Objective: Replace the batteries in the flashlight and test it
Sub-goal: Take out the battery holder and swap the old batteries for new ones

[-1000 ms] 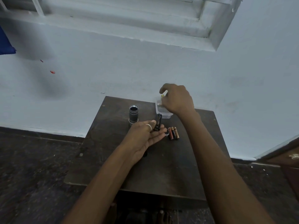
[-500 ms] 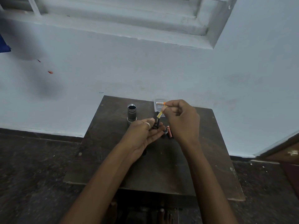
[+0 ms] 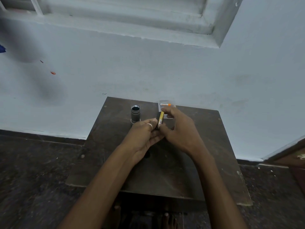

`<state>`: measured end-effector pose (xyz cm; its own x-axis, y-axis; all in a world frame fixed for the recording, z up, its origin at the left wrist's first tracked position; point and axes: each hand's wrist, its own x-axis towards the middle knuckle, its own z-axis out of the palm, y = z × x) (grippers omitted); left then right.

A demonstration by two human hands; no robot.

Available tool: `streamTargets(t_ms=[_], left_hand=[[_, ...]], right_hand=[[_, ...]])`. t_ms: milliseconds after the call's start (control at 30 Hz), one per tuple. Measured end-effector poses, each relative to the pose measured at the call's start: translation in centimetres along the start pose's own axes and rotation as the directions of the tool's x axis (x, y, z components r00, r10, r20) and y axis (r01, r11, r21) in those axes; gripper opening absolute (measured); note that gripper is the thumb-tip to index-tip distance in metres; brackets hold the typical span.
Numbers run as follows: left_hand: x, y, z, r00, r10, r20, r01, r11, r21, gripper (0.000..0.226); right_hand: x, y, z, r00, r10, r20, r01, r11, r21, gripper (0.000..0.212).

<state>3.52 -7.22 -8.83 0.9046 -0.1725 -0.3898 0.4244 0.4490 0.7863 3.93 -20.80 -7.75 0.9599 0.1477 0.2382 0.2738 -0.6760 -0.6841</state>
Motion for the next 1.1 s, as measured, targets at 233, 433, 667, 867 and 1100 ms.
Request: streamTargets(t_ms=[233, 433, 667, 867, 1100], left_hand=[[0.11, -0.20, 0.33, 1.000, 0.020, -0.021, -0.018, 0.998, 0.058, 0.024], [0.29, -0.42, 0.62, 0.993, 0.090, -0.073, -0.081, 0.989, 0.121, 0.016], [0.05, -0.24, 0.63, 0.993, 0.097, -0.068, -0.086, 0.986, 0.146, 0.021], [0.18, -0.14, 0.58, 0.997, 0.078, -0.028, -0.074, 0.990, 0.118, 0.026], [0.26, -0.24, 0.63, 0.994, 0.095, -0.062, -0.088, 0.990, 0.109, 0.011]], right_hand=[[-0.05, 0.48, 0.15, 0.997, -0.078, 0.001, 0.078, 0.995, -0.070, 0.056], [-0.14, 0.41, 0.23, 0.989, -0.145, -0.020, 0.143, 0.986, -0.091, 0.041], [-0.18, 0.38, 0.36, 0.986, -0.164, -0.017, 0.162, 0.983, -0.084, 0.044], [-0.12, 0.36, 0.13, 0.998, -0.051, -0.031, 0.053, 0.998, 0.046, 0.070], [-0.03, 0.71, 0.17, 1.000, -0.020, -0.019, 0.021, 0.998, 0.067, 0.070]])
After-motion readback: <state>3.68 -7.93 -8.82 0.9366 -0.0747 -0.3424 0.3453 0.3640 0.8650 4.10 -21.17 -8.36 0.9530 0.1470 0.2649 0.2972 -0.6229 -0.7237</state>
